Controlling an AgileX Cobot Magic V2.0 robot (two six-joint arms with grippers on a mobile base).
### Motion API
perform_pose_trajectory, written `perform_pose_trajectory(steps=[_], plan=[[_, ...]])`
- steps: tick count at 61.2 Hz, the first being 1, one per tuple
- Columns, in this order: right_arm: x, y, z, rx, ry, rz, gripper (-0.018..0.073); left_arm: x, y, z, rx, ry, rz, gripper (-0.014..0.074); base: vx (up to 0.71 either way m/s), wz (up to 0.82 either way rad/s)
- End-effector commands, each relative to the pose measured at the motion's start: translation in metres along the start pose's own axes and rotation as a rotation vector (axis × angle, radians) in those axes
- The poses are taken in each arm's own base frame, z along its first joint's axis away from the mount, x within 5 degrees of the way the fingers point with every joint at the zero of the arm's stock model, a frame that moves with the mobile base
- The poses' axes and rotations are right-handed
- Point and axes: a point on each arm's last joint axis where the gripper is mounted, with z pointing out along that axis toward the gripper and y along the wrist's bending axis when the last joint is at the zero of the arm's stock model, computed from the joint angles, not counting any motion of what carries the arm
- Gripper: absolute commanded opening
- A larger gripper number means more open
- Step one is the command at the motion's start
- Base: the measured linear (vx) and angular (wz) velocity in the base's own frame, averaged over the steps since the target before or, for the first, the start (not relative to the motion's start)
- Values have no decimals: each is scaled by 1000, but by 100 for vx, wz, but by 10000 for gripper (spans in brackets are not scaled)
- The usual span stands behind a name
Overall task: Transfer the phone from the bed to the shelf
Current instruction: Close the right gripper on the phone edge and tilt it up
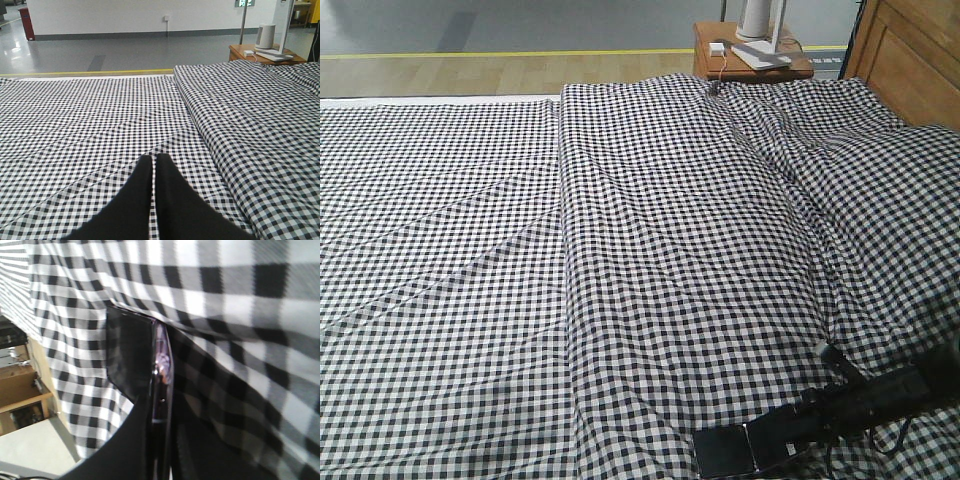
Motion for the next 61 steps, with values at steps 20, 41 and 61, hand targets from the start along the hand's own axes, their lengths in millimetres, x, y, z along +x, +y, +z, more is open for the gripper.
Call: perform_pose_trajectory(steps=[20,41,61], plan=[[-24,65,-52,-193,-39,-131,-4,-6,1,0,-10,-76,-10,1,0,0],[-13,121,-88,-197,-120,-199,-4,-6,1,0,-10,-76,-10,1,0,0],[26,175,-107,-217,-232,-300,-4,-6,1,0,-10,-76,-10,1,0,0]])
